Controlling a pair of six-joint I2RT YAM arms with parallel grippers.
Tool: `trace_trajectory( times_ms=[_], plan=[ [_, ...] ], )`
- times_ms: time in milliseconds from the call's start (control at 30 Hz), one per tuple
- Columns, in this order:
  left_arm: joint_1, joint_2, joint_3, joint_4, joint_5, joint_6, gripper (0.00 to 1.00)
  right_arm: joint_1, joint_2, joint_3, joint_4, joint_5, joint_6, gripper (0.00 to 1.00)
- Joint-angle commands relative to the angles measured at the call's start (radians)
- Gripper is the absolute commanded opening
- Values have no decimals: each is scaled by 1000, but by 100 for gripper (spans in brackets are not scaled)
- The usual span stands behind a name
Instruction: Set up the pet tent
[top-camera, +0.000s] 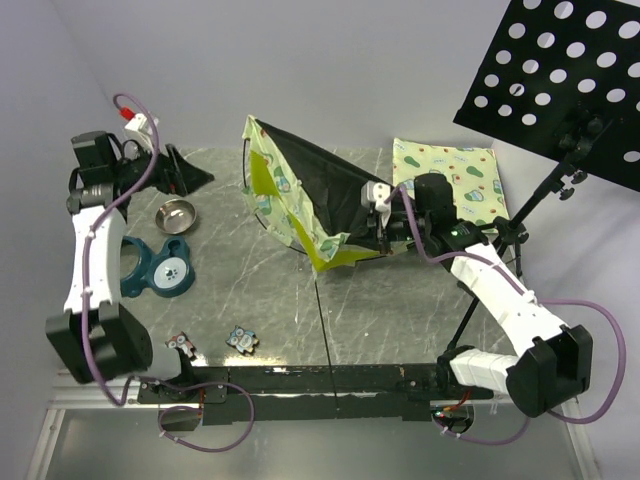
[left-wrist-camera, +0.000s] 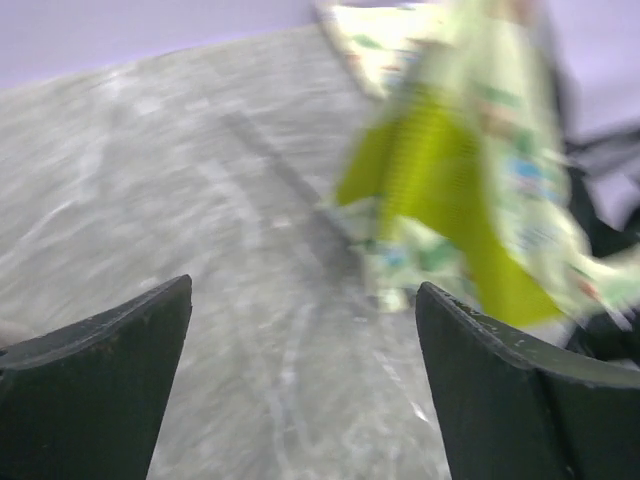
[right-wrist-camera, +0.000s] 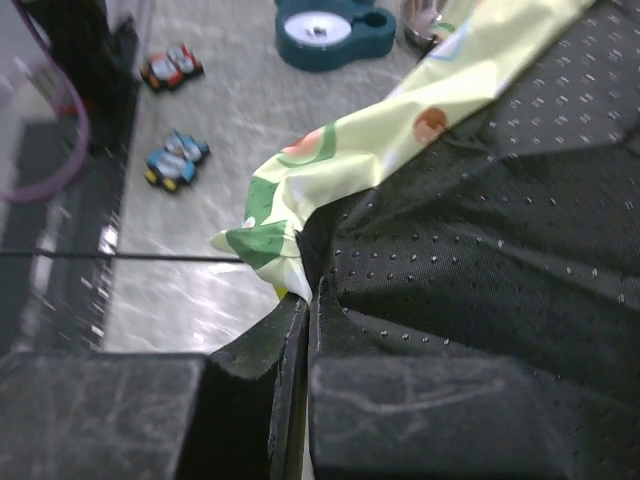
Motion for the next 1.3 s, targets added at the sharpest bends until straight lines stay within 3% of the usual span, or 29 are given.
trace_trajectory(
  times_ms=[0, 167, 333, 500, 567, 633, 800, 900, 1033, 1100, 1167, 1267],
  plan=[
    [-100, -103, -25, 66, 239, 41, 100, 4, -45, 50, 132, -31, 318, 0],
    [-416, -130, 113, -298, 264, 397, 100, -10, 15, 135, 149, -49, 494, 0],
    [-593, -146, 113, -297, 312, 394, 100, -33, 104, 221, 191, -58, 704, 0],
    [-708, -212, 38, -100, 325, 251, 86, -42, 141, 222, 322, -45, 901, 0],
    [-723, -246, 8, 30, 344, 169, 81, -42, 152, 215, 352, -37, 942, 0],
    [-723, -274, -2, 42, 351, 166, 76, -47, 159, 215, 385, -35, 981, 0],
    [-706, -329, 61, -271, 238, 423, 79, -50, 147, 229, 405, -38, 996, 0],
    [-618, -361, 67, -395, 190, 534, 77, -50, 126, 220, 393, -45, 988, 0],
    [-487, -381, 96, -475, 255, 549, 77, -50, 107, 221, 347, -43, 950, 0],
    [-481, -389, 124, -544, 293, 597, 78, -48, 104, 226, 330, -42, 930, 0],
    [-481, -415, 115, -430, 368, 463, 79, -48, 107, 226, 311, -38, 915, 0],
    [-522, -522, -50, 117, 419, -79, 79, -50, 110, 225, 307, -35, 907, 0]
  ],
)
